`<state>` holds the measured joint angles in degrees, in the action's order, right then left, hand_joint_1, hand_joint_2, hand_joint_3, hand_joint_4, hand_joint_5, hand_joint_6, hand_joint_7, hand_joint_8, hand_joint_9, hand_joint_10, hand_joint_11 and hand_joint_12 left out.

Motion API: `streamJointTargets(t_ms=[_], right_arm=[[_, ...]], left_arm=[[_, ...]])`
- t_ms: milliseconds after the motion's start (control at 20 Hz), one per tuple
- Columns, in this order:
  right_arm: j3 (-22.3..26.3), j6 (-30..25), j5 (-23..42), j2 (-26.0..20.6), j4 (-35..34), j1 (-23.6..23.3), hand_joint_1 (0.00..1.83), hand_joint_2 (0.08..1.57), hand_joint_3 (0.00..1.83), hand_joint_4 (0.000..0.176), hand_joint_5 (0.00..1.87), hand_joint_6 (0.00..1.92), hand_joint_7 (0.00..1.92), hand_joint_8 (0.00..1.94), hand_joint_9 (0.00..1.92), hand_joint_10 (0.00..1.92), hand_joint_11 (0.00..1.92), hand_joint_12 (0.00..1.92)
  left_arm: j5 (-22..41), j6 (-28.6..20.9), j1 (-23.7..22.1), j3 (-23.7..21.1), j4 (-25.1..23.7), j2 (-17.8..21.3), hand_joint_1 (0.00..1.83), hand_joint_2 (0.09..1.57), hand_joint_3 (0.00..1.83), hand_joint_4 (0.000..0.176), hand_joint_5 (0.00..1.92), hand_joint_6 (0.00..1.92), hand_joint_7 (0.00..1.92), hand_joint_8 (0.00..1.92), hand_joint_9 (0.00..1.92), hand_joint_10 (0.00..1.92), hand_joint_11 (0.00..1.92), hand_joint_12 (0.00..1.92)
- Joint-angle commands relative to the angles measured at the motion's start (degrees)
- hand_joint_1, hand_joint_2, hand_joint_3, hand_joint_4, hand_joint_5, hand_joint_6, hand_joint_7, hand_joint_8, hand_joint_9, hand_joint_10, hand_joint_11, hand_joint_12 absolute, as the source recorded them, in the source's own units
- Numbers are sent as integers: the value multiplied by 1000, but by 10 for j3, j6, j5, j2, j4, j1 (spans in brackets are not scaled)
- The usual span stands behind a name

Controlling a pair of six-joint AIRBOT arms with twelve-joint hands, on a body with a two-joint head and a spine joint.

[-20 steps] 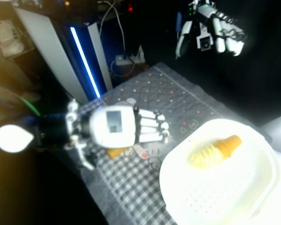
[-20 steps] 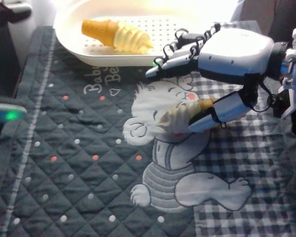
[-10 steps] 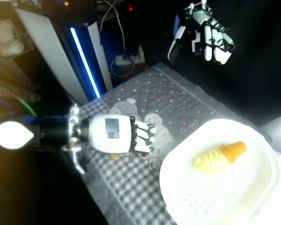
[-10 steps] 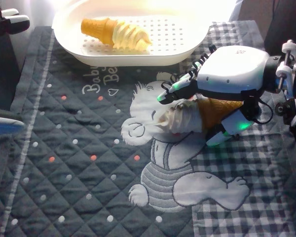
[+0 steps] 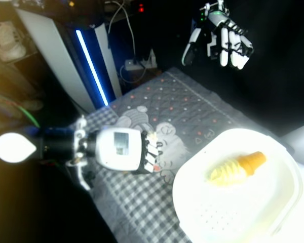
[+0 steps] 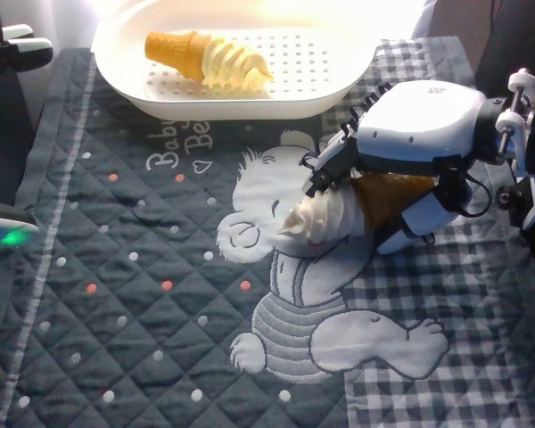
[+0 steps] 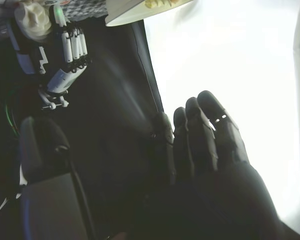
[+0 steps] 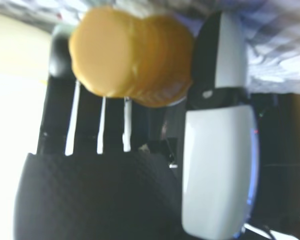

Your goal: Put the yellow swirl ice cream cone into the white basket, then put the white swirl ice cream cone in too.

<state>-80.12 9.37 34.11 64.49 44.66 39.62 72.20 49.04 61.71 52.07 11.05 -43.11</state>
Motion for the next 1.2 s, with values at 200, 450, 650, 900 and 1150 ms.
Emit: streamJointTargets(t_ms=[200, 450, 650, 900, 1150], right_arm=[[-11, 2, 134, 1, -109, 1, 1229, 1142, 0, 0, 969, 793, 928, 1412, 859, 1640, 748, 1907], [-55, 97, 234, -2, -290, -21, 1280, 1062, 0, 0, 986, 841, 1241, 686, 1286, 649, 1071, 1200], [-157, 121, 151, 88, -293, -134, 1289, 1012, 0, 0, 1115, 700, 1438, 232, 1418, 370, 1177, 1063], [-314, 121, -40, 215, -223, -202, 1293, 1015, 3, 0, 1169, 513, 1306, 579, 1515, 167, 1130, 1125], [-351, 121, -96, 253, -170, -207, 885, 820, 0, 126, 326, 9, 341, 23, 613, 0, 320, 1188]], left_arm=[[68, -5, -2, 5, 9, -7, 999, 782, 16, 0, 489, 2, 371, 4, 354, 8, 0, 1259], [54, -11, -6, 13, 7, -17, 1011, 770, 7, 0, 506, 8, 370, 3, 375, 15, 0, 1271], [49, -23, -9, 19, 3, -22, 1010, 766, 2, 0, 499, 0, 357, 0, 357, 4, 0, 1206], [25, -30, -40, 39, -17, -44, 1000, 775, 3, 0, 502, 1, 353, 1, 347, 3, 0, 1170], [9, -41, -62, 54, -32, -63, 985, 782, 3, 0, 513, 2, 348, 2, 339, 3, 0, 1130]])
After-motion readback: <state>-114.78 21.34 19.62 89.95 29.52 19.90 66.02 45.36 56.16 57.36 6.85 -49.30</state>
